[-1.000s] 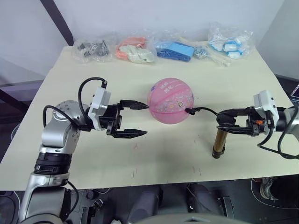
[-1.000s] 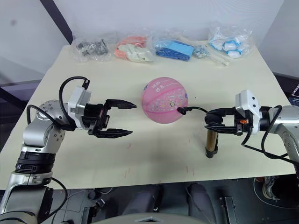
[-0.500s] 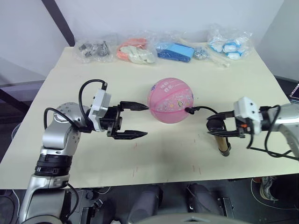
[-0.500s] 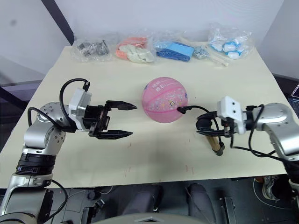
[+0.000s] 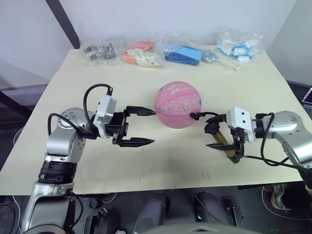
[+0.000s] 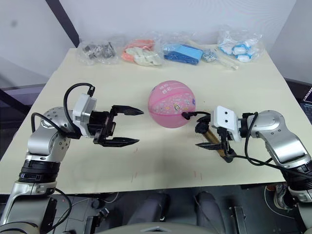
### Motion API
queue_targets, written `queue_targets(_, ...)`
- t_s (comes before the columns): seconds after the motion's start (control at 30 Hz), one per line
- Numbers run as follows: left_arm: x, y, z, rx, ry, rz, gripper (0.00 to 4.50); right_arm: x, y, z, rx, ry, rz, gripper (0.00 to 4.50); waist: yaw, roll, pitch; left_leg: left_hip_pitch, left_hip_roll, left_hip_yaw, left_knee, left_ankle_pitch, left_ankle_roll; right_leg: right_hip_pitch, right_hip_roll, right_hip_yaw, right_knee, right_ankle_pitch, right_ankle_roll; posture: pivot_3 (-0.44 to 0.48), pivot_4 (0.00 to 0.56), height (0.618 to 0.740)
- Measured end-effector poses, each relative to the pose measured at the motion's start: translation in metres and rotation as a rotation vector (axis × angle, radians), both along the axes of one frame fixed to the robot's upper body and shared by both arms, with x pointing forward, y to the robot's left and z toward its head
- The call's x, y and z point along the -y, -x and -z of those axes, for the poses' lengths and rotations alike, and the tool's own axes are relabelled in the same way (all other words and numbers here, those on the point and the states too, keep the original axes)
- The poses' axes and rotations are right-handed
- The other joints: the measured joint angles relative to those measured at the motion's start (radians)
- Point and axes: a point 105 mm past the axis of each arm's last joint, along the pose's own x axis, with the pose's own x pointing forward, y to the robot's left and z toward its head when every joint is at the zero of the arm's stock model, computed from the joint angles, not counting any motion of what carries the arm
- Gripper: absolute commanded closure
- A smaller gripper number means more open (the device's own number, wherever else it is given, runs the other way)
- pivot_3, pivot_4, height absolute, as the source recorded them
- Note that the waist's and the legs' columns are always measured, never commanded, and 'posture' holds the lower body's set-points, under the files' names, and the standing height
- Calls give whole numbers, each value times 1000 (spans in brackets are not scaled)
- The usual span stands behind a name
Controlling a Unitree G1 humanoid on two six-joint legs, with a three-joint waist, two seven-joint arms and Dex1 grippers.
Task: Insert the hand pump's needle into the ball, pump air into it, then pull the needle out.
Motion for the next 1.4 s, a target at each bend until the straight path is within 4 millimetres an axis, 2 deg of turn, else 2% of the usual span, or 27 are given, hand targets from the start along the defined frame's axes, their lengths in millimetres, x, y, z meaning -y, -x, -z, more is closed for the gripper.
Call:
queue_targets(0.27, -3, -2, 3, 2, -3, -12, 0, 0, 6, 5, -19, -18, -13, 19, 0, 0, 0, 0, 0, 1, 0, 0, 0, 0, 0, 1, 0, 0, 0, 0, 150, 740)
queue_targets(0.57, -3, -3, 5, 2, -6, -9, 0, -9, 5, -7, 72, -132, -25, 19, -1, 0, 0, 0, 0, 1, 0, 0, 0, 0, 0, 1, 0, 0, 0, 0, 150, 740)
queue_targets(0.77, -4, -4, 5, 2, -7, -9, 0, 4, 6, -14, 78, -205, 20, 19, 0, 0, 0, 0, 0, 1, 0, 0, 0, 0, 0, 1, 0, 0, 0, 0, 150, 740)
queue_targets(0.97, -4, -9, 2, 19, 3, -16, 0, 16, 11, -20, 88, -384, 114, 19, 0, 0, 0, 1, 0, 1, 0, 0, 0, 0, 1, 1, 1, 0, 0, 0, 150, 740)
queue_targets(1.13, 1, -20, -5, 46, 28, -53, 0, 27, 23, -12, 89, -469, 198, 19, 1, 0, 0, 1, 0, 2, 0, 0, 0, 0, 4, 2, 1, 0, 0, 0, 150, 740)
queue_targets(1.3, 6, -35, -14, 65, 62, -109, 0, 30, 36, -9, 99, -545, 235, 19, 0, 0, 0, 1, 0, 2, 1, 0, 0, 0, 5, 2, 2, 0, 0, 0, 150, 740)
queue_targets(1.4, 10, -59, -25, 100, 86, -205, 0, 35, 43, -9, 111, -594, 279, 19, 2, 0, 0, 1, 0, 2, 1, 0, 0, 0, 5, 2, 2, 2, 1, 0, 150, 740)
